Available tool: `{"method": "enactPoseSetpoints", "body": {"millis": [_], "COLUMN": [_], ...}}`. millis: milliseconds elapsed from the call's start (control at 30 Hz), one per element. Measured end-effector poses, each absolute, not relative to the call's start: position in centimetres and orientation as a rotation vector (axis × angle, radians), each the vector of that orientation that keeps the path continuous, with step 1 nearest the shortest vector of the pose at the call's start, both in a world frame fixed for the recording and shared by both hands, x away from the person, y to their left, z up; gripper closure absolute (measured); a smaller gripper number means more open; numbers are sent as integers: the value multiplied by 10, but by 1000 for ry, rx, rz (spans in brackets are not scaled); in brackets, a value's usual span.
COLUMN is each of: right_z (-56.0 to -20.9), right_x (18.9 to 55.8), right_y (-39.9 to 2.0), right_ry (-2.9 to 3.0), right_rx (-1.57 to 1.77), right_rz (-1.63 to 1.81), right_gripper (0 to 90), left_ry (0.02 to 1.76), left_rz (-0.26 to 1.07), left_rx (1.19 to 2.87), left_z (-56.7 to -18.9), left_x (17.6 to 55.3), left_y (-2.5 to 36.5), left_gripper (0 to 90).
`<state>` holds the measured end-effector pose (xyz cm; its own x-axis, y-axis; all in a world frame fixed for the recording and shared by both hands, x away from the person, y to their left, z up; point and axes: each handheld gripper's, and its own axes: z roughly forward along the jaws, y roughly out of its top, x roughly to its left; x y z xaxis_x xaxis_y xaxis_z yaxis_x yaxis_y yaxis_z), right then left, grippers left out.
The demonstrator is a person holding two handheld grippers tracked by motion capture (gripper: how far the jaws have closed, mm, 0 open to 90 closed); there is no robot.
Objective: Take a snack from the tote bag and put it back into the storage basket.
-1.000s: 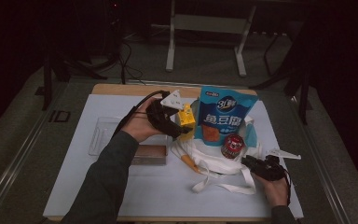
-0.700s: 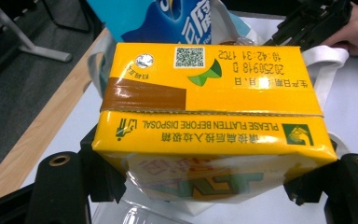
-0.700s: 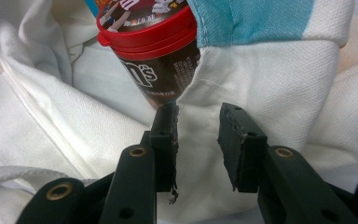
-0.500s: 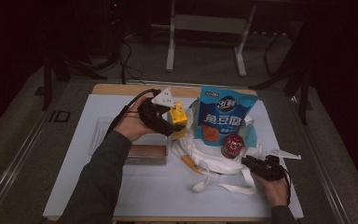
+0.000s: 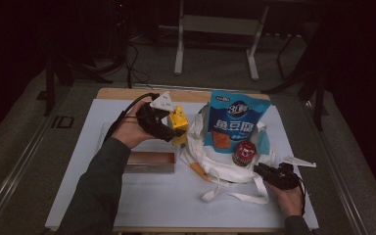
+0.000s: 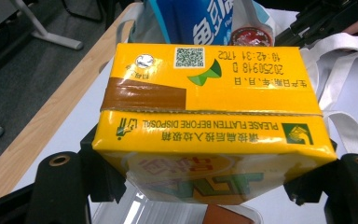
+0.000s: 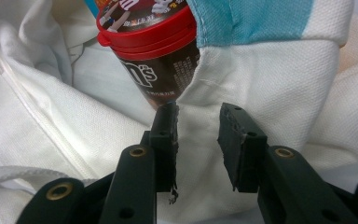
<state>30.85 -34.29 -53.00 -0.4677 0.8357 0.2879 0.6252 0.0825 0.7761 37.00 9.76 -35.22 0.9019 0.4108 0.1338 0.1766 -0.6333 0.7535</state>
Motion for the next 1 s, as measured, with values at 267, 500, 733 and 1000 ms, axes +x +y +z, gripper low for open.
{"method": "enactPoseSetpoints", "body": {"millis": [267, 500, 733, 1000], "right_z": [-530, -530, -530, -530], "right_x": [309, 308, 308, 308], "right_y": [-343, -343, -343, -343], "right_ry": [2129, 2129, 2129, 2129], "right_rx": [1473, 1472, 1471, 1471], "right_rz": [1329, 1327, 1327, 1326], "right_gripper": [671, 671, 671, 671], "left_ry": [451, 495, 521, 577], "left_rz": [380, 392, 400, 400], "left_rx": [2270, 2276, 2282, 2285], "left_z": [-356, -359, -360, -369], "left_x": [373, 375, 376, 378], "left_y": [106, 116, 124, 135], "left_gripper": [288, 288, 288, 288]}}
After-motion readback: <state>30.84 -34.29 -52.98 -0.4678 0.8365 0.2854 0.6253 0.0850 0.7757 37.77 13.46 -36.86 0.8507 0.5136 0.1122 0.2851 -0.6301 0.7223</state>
